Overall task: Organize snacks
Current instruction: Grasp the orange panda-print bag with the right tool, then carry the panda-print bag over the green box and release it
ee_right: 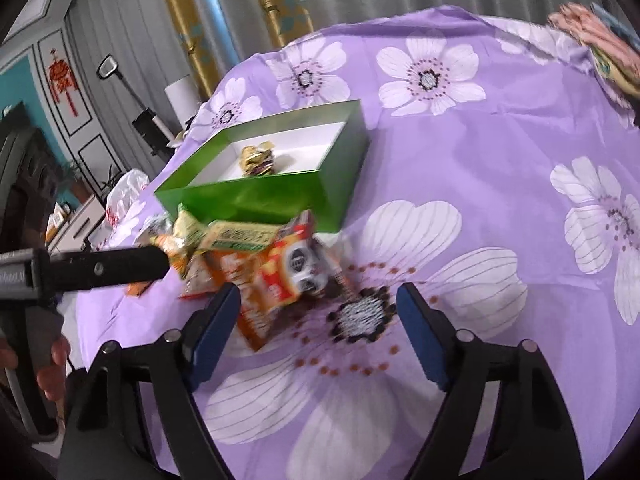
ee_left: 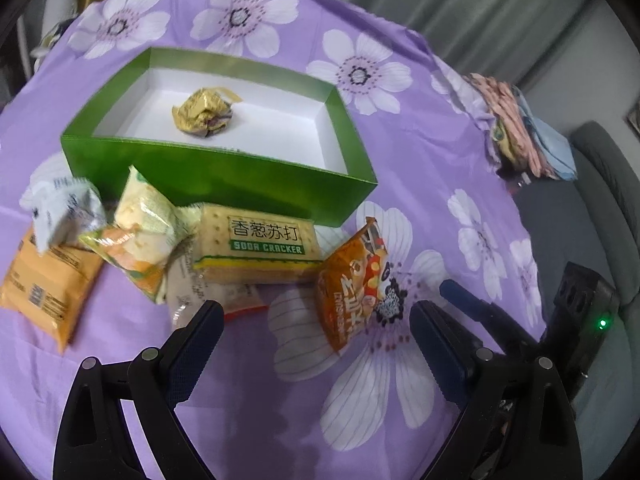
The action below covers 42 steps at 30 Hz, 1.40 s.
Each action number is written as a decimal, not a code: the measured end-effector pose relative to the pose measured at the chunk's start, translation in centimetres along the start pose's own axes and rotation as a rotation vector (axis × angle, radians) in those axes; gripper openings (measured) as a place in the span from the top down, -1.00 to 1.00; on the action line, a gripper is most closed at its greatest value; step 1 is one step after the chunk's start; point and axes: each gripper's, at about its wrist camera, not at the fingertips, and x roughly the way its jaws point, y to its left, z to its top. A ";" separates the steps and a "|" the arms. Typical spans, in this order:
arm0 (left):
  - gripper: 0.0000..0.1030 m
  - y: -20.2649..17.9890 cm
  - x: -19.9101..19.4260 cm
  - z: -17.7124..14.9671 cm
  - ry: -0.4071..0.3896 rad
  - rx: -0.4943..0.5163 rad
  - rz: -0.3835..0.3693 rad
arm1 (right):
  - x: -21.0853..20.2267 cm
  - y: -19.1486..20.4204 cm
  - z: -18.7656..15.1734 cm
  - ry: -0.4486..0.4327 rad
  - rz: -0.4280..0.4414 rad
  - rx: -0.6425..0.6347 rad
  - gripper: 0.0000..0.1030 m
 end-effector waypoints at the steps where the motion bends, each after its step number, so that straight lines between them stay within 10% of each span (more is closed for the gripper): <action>1: -0.82 0.1 0.5 0.1 0.011 -0.019 -0.003 | 0.5 -0.5 0.2 0.010 0.013 0.007 -0.54; 17: -0.51 0.8 4.4 1.2 0.073 -0.119 0.028 | 6.8 0.0 1.7 0.185 0.270 -0.120 -0.49; 21: -0.28 1.2 4.5 1.4 0.071 -0.127 0.005 | 6.7 0.8 1.4 0.191 0.307 -0.111 0.07; 31: 0.37 0.1 4.3 1.2 0.075 -0.018 -0.020 | 5.7 1.6 0.3 0.167 0.226 -0.081 0.18; 42: 0.37 -0.9 1.6 0.3 0.068 0.056 -0.062 | 2.3 3.9 -0.5 0.111 0.166 -0.116 0.24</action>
